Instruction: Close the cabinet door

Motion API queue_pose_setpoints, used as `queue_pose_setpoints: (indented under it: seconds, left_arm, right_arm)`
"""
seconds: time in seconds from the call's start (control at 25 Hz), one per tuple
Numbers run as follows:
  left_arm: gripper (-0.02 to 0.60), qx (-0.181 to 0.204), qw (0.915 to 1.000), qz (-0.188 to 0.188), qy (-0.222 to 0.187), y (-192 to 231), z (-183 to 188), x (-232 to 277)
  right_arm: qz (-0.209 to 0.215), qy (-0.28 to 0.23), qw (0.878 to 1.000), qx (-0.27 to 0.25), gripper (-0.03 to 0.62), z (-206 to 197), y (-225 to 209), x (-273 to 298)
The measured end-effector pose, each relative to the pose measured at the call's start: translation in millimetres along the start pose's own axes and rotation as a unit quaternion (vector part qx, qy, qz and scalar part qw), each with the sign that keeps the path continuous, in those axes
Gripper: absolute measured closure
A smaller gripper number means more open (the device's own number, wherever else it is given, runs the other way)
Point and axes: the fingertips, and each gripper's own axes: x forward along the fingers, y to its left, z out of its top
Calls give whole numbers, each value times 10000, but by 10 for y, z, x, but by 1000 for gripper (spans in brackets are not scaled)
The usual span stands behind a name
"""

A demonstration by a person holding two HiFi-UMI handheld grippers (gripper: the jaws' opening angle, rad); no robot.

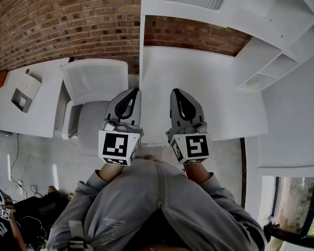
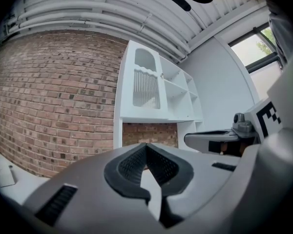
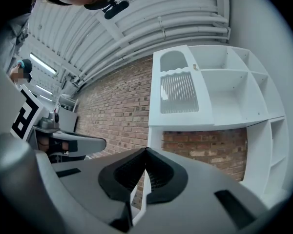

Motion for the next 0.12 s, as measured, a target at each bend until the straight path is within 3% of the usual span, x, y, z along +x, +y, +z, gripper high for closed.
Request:
queue_pose_setpoints:
  seconds: [0.12]
  left_arm:
    - [575, -17, 10000, 2, 22, -26, -19, 32]
  right_arm:
    - [19, -6, 10000, -19, 569, -6, -38, -11]
